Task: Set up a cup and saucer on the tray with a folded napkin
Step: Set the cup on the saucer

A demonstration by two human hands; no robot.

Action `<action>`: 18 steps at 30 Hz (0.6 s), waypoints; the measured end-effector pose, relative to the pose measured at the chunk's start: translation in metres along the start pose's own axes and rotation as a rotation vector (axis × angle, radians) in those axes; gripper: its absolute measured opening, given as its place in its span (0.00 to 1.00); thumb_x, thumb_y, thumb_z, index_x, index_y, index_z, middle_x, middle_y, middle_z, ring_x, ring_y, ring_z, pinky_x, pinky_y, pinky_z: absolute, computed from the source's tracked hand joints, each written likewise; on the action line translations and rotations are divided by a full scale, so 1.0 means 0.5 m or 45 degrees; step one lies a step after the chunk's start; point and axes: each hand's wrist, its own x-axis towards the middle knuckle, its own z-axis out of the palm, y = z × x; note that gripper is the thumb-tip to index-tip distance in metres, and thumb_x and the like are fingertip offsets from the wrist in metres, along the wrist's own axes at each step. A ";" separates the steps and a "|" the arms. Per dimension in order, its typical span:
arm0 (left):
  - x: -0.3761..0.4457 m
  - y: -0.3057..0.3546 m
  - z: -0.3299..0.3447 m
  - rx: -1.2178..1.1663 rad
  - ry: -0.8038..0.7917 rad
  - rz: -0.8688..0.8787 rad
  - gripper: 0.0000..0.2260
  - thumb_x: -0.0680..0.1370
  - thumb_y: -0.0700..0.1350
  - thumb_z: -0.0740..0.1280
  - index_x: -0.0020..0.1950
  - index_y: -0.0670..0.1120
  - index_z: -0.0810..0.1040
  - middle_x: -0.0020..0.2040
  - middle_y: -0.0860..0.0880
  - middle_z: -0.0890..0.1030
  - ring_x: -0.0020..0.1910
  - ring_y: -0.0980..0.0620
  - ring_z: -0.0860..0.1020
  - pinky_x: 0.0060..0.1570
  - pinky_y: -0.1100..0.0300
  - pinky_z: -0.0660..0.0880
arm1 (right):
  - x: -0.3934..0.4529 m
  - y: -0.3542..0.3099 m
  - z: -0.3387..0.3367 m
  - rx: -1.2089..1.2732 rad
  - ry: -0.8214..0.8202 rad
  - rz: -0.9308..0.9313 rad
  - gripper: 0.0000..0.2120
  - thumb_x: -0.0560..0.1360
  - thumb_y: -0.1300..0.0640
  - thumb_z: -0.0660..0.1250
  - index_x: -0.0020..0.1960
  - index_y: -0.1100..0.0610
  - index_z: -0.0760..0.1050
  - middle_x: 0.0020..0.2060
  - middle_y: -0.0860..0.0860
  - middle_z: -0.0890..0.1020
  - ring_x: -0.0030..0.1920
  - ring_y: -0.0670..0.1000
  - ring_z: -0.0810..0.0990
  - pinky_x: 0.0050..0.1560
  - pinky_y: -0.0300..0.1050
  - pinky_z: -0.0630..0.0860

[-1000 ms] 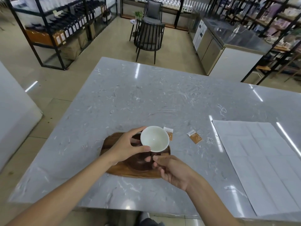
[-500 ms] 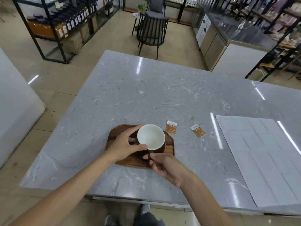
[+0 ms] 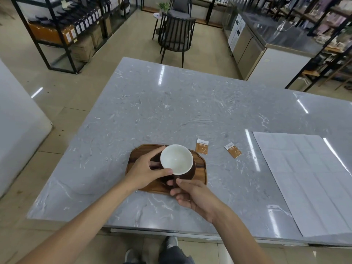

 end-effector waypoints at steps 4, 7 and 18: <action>-0.005 -0.007 -0.007 -0.035 -0.002 0.006 0.39 0.67 0.50 0.82 0.75 0.59 0.69 0.70 0.62 0.75 0.61 0.56 0.81 0.60 0.60 0.79 | -0.012 -0.009 0.014 -0.136 0.052 -0.059 0.15 0.83 0.47 0.63 0.61 0.55 0.82 0.51 0.55 0.88 0.41 0.45 0.83 0.47 0.39 0.81; -0.007 -0.013 -0.007 -0.072 -0.035 0.009 0.41 0.67 0.49 0.82 0.76 0.59 0.68 0.71 0.61 0.75 0.63 0.56 0.80 0.59 0.60 0.80 | -0.028 -0.008 0.011 -0.349 0.046 -0.138 0.14 0.84 0.47 0.60 0.60 0.50 0.81 0.52 0.51 0.88 0.44 0.45 0.83 0.50 0.39 0.82; -0.003 -0.025 -0.004 -0.030 -0.054 0.033 0.45 0.64 0.55 0.82 0.77 0.60 0.66 0.73 0.63 0.71 0.70 0.62 0.73 0.60 0.58 0.80 | 0.016 -0.018 -0.066 -0.794 0.470 -0.788 0.24 0.78 0.60 0.72 0.71 0.47 0.73 0.65 0.43 0.79 0.63 0.40 0.79 0.58 0.35 0.78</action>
